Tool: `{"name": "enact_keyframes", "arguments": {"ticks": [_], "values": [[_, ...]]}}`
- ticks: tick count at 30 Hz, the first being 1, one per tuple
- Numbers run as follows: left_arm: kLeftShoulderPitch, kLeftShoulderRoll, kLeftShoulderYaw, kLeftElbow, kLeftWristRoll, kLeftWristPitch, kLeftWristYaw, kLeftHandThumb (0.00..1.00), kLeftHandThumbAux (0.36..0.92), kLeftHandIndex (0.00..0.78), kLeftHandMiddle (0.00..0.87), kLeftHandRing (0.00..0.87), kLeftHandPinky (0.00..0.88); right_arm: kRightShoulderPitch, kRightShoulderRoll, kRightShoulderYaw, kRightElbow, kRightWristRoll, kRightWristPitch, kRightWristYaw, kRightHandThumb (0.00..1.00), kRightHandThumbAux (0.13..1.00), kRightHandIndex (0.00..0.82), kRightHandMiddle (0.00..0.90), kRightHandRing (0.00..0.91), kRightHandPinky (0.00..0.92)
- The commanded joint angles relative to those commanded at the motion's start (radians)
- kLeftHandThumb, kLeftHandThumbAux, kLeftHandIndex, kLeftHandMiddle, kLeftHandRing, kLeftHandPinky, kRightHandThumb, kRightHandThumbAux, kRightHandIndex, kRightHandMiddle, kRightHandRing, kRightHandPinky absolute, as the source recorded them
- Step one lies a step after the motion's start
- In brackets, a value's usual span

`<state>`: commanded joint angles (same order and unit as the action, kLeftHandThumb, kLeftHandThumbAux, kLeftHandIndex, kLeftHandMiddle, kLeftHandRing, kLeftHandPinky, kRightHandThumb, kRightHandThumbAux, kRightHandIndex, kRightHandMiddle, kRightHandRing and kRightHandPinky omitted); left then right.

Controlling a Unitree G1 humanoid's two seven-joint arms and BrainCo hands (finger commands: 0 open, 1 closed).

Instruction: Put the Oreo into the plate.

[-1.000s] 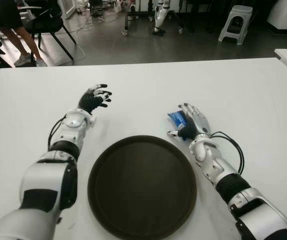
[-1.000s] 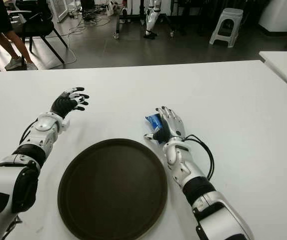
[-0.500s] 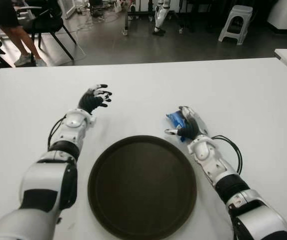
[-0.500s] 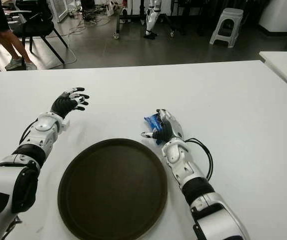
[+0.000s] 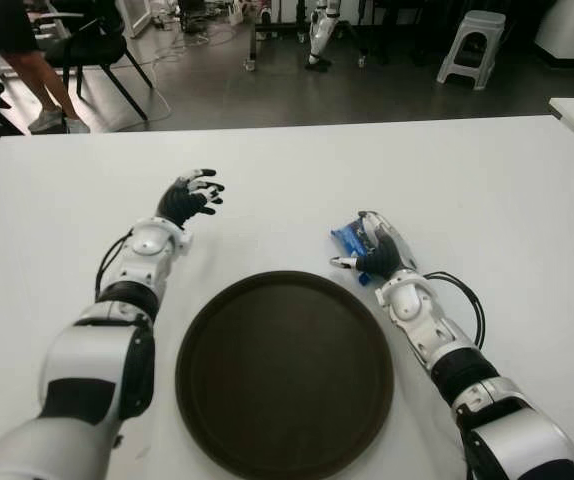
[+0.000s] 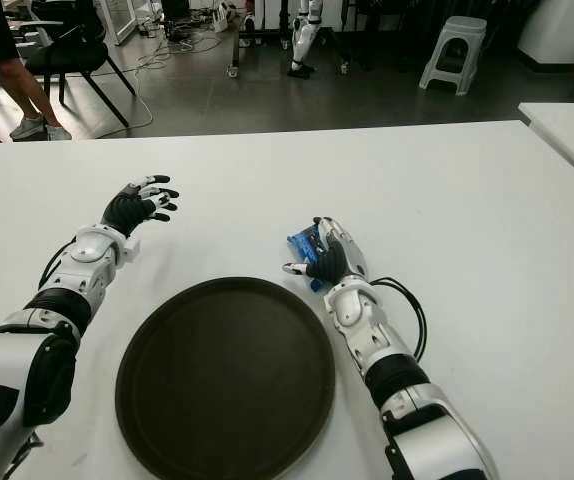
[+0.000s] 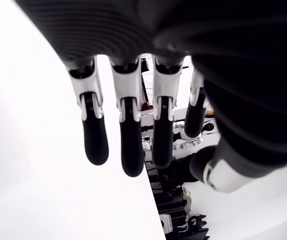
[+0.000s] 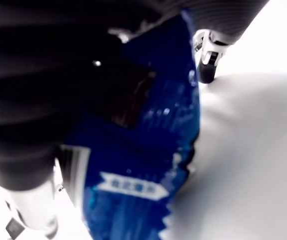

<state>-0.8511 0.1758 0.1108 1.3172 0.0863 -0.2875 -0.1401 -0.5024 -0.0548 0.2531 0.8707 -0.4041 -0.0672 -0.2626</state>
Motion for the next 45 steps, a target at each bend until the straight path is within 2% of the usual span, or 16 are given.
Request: {"name": "enact_keyframes", "arguments": {"ticks": [4,8,12,14,15,17,18,19,20,23,28,36,39,45], "values": [[0.000,-0.001,0.004,-0.001,-0.004,-0.001,-0.003,0.135,0.652,0.203,0.334,0.365,0.402,-0.011,-0.002,0.000,0.028,-0.007,-0.022,-0.018,0.000,0.761,0.033,0.025,0.031,0.035],[0.000,-0.001,0.007,-0.001,-0.007,0.001,-0.004,0.147,0.656,0.198,0.335,0.370,0.409,-0.016,-0.006,0.000,0.044,-0.011,-0.057,-0.038,0.000,0.793,0.094,0.133,0.166,0.226],[0.000,-0.002,0.008,-0.001,-0.007,0.002,-0.004,0.151,0.656,0.198,0.336,0.370,0.410,-0.012,-0.016,0.007,0.026,-0.023,-0.077,-0.054,0.015,0.820,0.165,0.214,0.256,0.313],[0.000,-0.002,0.008,-0.001,-0.007,0.001,-0.004,0.151,0.653,0.198,0.335,0.370,0.409,-0.008,-0.022,0.015,0.016,-0.034,-0.084,-0.064,0.082,0.823,0.218,0.256,0.298,0.347],[0.000,-0.002,0.009,-0.001,-0.007,0.000,-0.004,0.151,0.651,0.198,0.335,0.369,0.406,-0.007,-0.024,0.019,0.014,-0.040,-0.087,-0.070,0.293,0.792,0.285,0.281,0.320,0.362],[0.000,-0.003,0.010,-0.001,-0.008,-0.001,-0.004,0.152,0.649,0.201,0.337,0.370,0.406,-0.003,-0.029,0.028,0.000,-0.051,-0.087,-0.078,0.483,0.762,0.346,0.313,0.346,0.385],[0.000,-0.003,0.010,-0.001,-0.008,-0.001,-0.004,0.152,0.649,0.201,0.338,0.370,0.406,0.001,-0.033,0.037,-0.010,-0.063,-0.087,-0.088,0.524,0.755,0.359,0.321,0.352,0.392],[0.000,-0.003,0.011,-0.001,-0.008,-0.001,-0.003,0.153,0.650,0.203,0.339,0.370,0.405,0.003,-0.038,0.045,-0.021,-0.078,-0.087,-0.099,0.636,0.729,0.389,0.367,0.381,0.419],[0.000,-0.003,0.012,-0.001,-0.009,-0.001,-0.002,0.155,0.650,0.205,0.339,0.370,0.404,0.006,-0.041,0.050,-0.027,-0.088,-0.086,-0.106,0.708,0.712,0.401,0.400,0.408,0.441],[0.000,-0.004,0.013,-0.001,-0.009,-0.001,-0.001,0.157,0.649,0.207,0.339,0.369,0.403,0.011,-0.046,0.059,-0.046,-0.105,-0.076,-0.114,0.794,0.692,0.413,0.442,0.442,0.464],[-0.001,-0.004,0.013,-0.001,-0.007,-0.001,0.003,0.155,0.647,0.208,0.339,0.368,0.400,0.021,-0.052,0.071,-0.073,-0.131,-0.058,-0.123,0.829,0.684,0.404,0.472,0.476,0.480],[-0.001,-0.002,0.012,-0.001,-0.004,-0.004,0.003,0.146,0.662,0.216,0.341,0.363,0.396,0.034,-0.059,0.081,-0.114,-0.162,-0.039,-0.144,0.840,0.679,0.389,0.565,0.636,0.528],[0.000,-0.002,0.014,-0.001,-0.006,-0.007,0.001,0.146,0.661,0.222,0.344,0.360,0.389,0.038,-0.060,0.082,-0.124,-0.165,-0.034,-0.146,0.841,0.679,0.390,0.576,0.665,0.467],[0.000,-0.001,0.015,-0.001,-0.006,-0.006,0.002,0.148,0.664,0.227,0.350,0.362,0.393,0.047,-0.062,0.086,-0.152,-0.172,-0.014,-0.146,0.841,0.680,0.388,0.575,0.666,0.371]]}}
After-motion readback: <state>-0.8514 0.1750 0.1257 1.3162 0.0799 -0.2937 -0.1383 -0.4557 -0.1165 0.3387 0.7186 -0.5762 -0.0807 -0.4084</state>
